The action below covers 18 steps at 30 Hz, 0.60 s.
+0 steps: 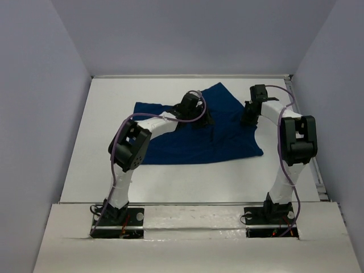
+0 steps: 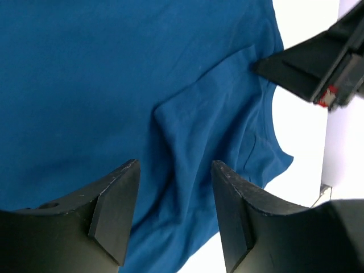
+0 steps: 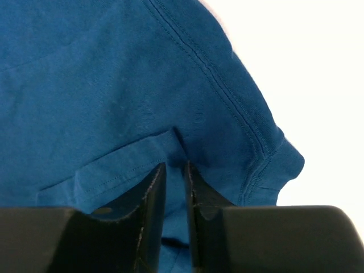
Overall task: Fold and stack the t-shirts
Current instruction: Fold the flattened tshirt in 1/3 of the way
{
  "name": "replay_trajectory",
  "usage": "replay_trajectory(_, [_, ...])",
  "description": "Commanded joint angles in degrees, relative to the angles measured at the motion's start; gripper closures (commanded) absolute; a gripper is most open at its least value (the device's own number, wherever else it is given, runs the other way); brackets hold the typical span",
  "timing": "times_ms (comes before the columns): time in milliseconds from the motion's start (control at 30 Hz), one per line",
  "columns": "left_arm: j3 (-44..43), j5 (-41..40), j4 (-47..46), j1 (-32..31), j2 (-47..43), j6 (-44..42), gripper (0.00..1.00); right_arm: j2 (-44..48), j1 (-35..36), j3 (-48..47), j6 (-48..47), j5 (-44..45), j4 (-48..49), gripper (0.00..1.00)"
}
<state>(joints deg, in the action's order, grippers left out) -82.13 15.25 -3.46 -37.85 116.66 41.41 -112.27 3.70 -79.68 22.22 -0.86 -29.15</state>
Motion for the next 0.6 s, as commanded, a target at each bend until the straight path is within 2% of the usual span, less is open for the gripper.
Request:
replay_trajectory(0, [-6.3,3.0,-0.1,-0.5,3.7,0.3,0.47,0.1,-0.5,-2.5,-0.7,-0.2,1.1,0.78])
replay_trajectory(100, [-6.7,4.2,-1.2,-1.0,5.1,1.0,0.47,0.3,-0.5,-2.3,-0.6,-0.1,1.0,0.82])
replay_trajectory(267, [-8.7,4.8,-1.1,-2.1,7.7,1.7,0.47,0.0,-0.5,-1.6,-0.1,-0.5,1.5,0.8])
replay_trajectory(400, [-10.2,5.1,-1.0,-2.1,10.2,2.5,0.49,-0.1,-0.5,-1.5,-0.2,-0.2,1.4,0.69])
replay_trajectory(567, [-10.5,5.4,-2.3,-2.7,10.8,3.9,0.57,0.1,-0.5,-1.8,-0.3,0.0,1.0,0.8])
